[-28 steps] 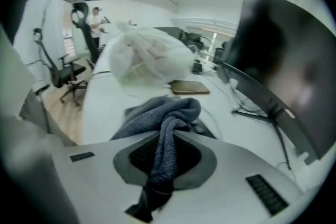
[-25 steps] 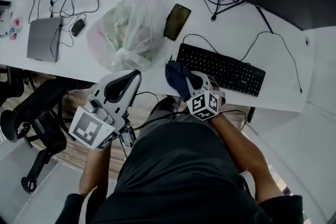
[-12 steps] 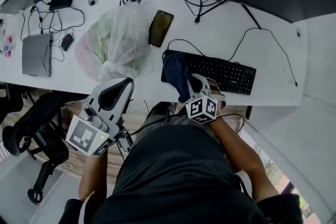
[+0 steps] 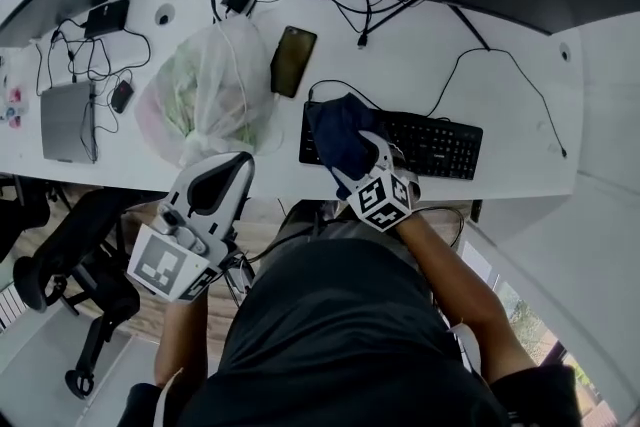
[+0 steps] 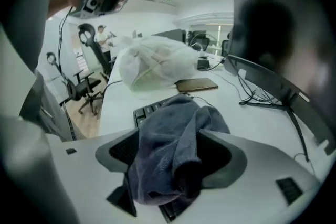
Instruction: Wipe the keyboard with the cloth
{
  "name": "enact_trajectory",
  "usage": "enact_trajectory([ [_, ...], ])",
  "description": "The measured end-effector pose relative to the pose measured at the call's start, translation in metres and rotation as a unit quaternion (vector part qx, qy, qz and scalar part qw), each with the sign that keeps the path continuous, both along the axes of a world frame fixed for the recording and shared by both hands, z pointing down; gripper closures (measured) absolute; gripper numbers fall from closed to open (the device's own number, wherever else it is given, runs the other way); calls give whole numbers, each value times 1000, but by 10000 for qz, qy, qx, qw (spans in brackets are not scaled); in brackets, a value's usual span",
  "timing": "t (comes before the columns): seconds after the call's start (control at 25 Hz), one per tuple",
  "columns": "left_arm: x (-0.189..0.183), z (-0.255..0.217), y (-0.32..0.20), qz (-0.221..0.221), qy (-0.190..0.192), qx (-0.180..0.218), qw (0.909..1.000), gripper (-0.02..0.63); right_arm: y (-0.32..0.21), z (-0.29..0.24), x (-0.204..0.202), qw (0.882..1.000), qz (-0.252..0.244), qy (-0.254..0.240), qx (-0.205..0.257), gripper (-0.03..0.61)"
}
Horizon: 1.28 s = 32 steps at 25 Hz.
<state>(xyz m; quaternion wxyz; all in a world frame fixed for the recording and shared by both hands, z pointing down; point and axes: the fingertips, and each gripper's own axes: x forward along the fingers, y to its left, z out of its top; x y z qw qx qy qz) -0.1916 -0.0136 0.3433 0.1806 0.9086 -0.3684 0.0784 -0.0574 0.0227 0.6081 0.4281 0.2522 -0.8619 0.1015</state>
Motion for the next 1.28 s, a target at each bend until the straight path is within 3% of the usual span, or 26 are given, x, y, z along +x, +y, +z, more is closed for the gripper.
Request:
enact_trajectory([
  [0.08, -2, 0, -2, -23, -25, -6, 10000, 611, 3, 12, -3, 9972, -427, 569, 229, 246],
  [0.16, -4, -1, -3, -58, -39, -10, 10000, 611, 4, 12, -2, 9940, -609, 827, 380, 249],
  [0.2, -4, -2, -3, -70, -36, -9, 10000, 611, 5, 9, 1, 9939, -601, 849, 370, 310],
  [0.24, -4, -2, -3, -73, -31, -8, 10000, 611, 5, 6, 4, 9950, -530, 804, 271, 515],
  [0.32, -3, -1, -3, -56, -24, -4, 10000, 611, 0, -4, 6, 9977, -314, 598, -2, 527],
  [0.4, -2, 1, -3, -33, -20, 1, 10000, 611, -17, -23, -7, 9986, -304, 397, 144, 531],
  [0.48, 2, 2, -2, 6, -14, -3, 10000, 611, -30, -34, -31, 9977, -547, 252, 310, 530],
  [0.56, 8, 0, -2, 69, -15, 11, 10000, 611, -29, -22, -49, 9959, -851, 288, 122, 529],
  [0.68, 14, -7, -4, 127, -19, 72, 9999, 611, -16, 1, -42, 9947, -965, 334, -86, 529],
  [0.8, 14, -6, -5, 110, -13, 64, 9999, 611, -1, 0, 2, 9969, -613, 492, -68, 529],
  [0.96, 18, 1, -3, 124, 0, 1, 9999, 611, 23, 1, 100, 9968, 266, 724, -201, 529],
  [1.04, 23, 1, -4, 165, 26, 14, 9999, 611, 33, 2, 158, 9914, 740, 1049, -236, 529],
  [1.16, 31, 1, -4, 229, 57, 18, 9997, 611, 38, 0, 231, 9736, 1624, 1586, -260, 529],
  [1.2, 35, 1, -4, 255, 61, 21, 9997, 611, 34, -6, 240, 9694, 1814, 1645, -183, 529],
  [1.28, 42, 2, -5, 311, 51, 33, 9995, 611, 20, -20, 220, 9746, 1762, 1377, 94, 529],
])
